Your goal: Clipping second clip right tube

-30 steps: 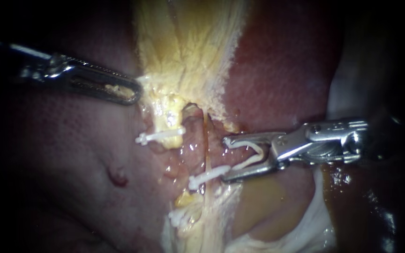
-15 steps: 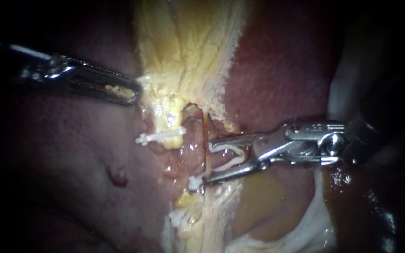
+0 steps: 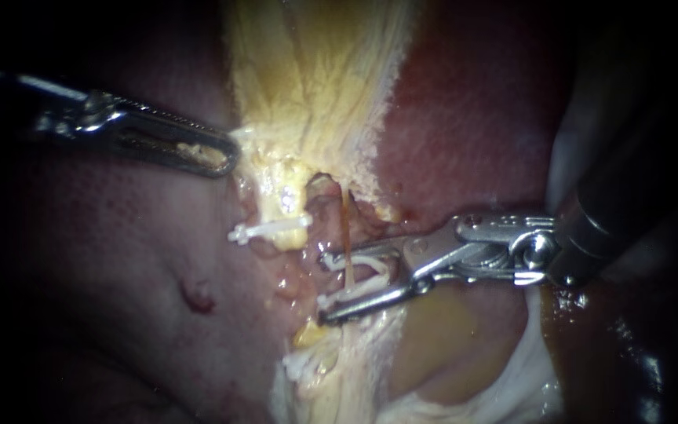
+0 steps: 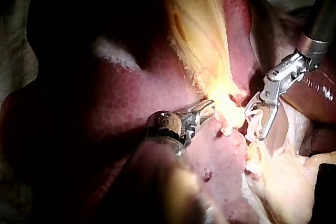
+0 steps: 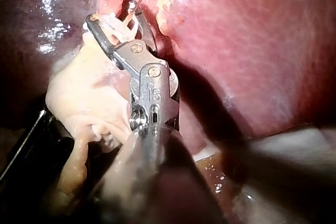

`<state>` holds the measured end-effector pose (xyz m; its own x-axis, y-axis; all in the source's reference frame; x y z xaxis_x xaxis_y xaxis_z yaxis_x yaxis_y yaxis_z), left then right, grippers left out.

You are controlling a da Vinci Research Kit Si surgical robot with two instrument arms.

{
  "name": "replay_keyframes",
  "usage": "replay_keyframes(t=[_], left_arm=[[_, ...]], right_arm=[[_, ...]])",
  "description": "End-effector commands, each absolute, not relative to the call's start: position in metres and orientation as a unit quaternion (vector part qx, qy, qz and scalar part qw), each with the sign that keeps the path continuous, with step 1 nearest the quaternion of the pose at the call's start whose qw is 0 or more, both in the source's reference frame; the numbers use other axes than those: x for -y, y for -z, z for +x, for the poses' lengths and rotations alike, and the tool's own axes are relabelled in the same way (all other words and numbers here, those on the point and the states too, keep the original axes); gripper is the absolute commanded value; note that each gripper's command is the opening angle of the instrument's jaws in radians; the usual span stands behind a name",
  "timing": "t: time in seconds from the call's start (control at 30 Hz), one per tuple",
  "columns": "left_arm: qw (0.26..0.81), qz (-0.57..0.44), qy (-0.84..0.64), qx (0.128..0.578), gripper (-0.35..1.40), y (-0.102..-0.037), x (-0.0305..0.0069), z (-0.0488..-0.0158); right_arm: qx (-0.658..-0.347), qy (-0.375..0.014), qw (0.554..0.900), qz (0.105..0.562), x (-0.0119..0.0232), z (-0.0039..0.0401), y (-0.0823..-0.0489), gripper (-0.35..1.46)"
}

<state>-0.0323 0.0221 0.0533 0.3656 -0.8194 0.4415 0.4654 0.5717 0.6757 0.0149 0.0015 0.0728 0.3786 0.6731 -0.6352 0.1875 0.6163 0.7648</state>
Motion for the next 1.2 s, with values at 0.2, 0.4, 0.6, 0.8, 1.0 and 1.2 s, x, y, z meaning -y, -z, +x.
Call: replay_keyframes(t=[0.2, 0.4, 0.6, 0.8, 1.0, 1.2], left_arm=[[0.795, 0.226, 0.404, 0.392, -0.35, -0.0533, -0.0221, -0.0323], [0.795, 0.226, 0.404, 0.392, -0.35, -0.0533, -0.0221, -0.0323], [0.795, 0.225, 0.404, 0.392, -0.35, -0.0534, -0.0221, -0.0323], [0.795, 0.225, 0.404, 0.392, -0.35, -0.0534, -0.0221, -0.0323], [0.795, 0.227, 0.403, 0.393, -0.35, -0.0535, -0.0220, -0.0323], [0.795, 0.227, 0.403, 0.393, -0.35, -0.0535, -0.0220, -0.0323]], right_arm=[[-0.548, -0.162, 0.704, 0.422, -0.0012, 0.0151, -0.0719, 0.49], [-0.561, -0.152, 0.685, 0.438, -0.0006, 0.0155, -0.0702, 0.49], [-0.570, -0.140, 0.674, 0.449, 0.0000, 0.0160, -0.0684, 0.49], [-0.571, -0.140, 0.670, 0.454, 0.0001, 0.0159, -0.0677, 0.48], [-0.571, -0.138, 0.669, 0.455, -0.0002, 0.0155, -0.0682, 0.42], [-0.571, -0.137, 0.669, 0.456, -0.0003, 0.0147, -0.0685, 0.18]])
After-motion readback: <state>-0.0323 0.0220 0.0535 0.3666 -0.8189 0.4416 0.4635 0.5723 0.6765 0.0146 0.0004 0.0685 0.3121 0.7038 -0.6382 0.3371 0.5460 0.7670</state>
